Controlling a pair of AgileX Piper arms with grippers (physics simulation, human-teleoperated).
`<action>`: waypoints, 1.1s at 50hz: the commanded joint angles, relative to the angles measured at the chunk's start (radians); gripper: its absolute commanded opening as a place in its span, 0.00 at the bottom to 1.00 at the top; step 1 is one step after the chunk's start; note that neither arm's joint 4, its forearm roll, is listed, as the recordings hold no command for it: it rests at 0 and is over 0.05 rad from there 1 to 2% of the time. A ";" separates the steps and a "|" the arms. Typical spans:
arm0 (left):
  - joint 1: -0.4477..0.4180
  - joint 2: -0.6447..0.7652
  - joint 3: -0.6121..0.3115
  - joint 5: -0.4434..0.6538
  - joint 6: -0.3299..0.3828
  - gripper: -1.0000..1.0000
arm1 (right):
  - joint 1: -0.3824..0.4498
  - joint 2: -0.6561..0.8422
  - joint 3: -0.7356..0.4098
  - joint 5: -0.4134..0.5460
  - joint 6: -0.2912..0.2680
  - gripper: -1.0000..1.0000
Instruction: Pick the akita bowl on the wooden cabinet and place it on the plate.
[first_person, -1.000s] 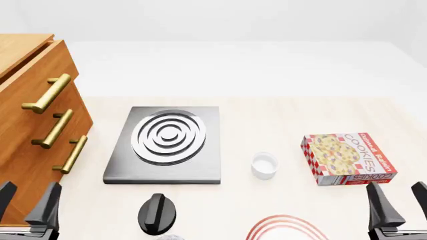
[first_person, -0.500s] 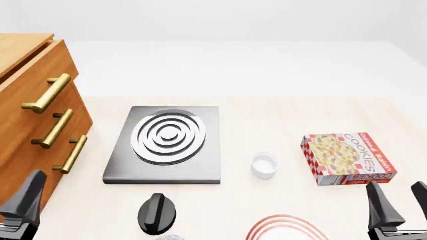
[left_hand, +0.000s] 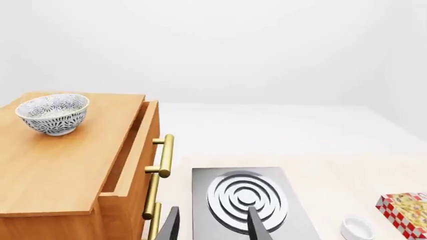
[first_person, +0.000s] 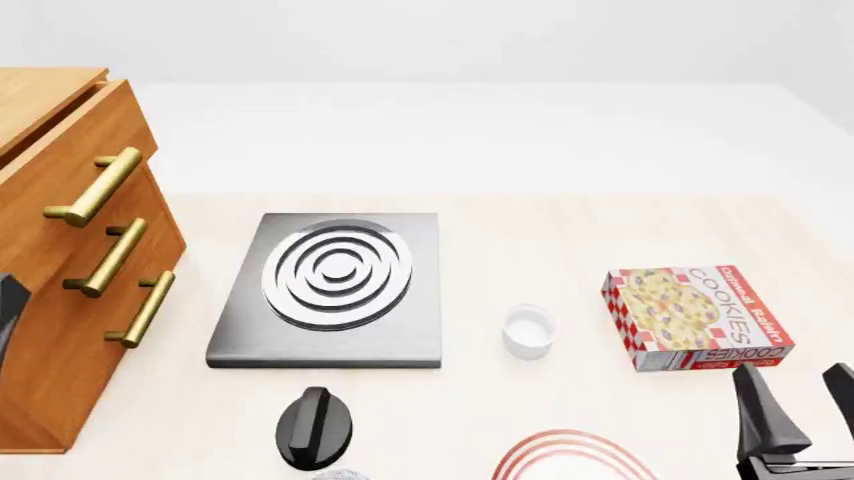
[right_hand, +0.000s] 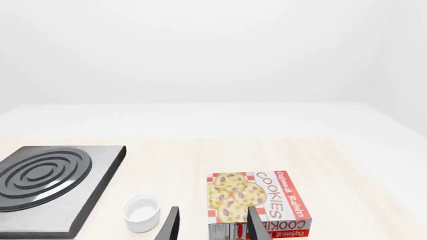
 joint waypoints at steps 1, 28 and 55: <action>0.006 0.105 -0.133 0.043 -0.021 1.00 | 0.000 0.000 0.000 0.000 0.001 1.00; 0.065 0.321 -0.436 0.185 -0.155 1.00 | 0.000 0.000 0.000 0.000 0.001 1.00; 0.241 0.473 -0.616 0.215 -0.172 1.00 | 0.000 0.000 0.000 0.000 0.001 1.00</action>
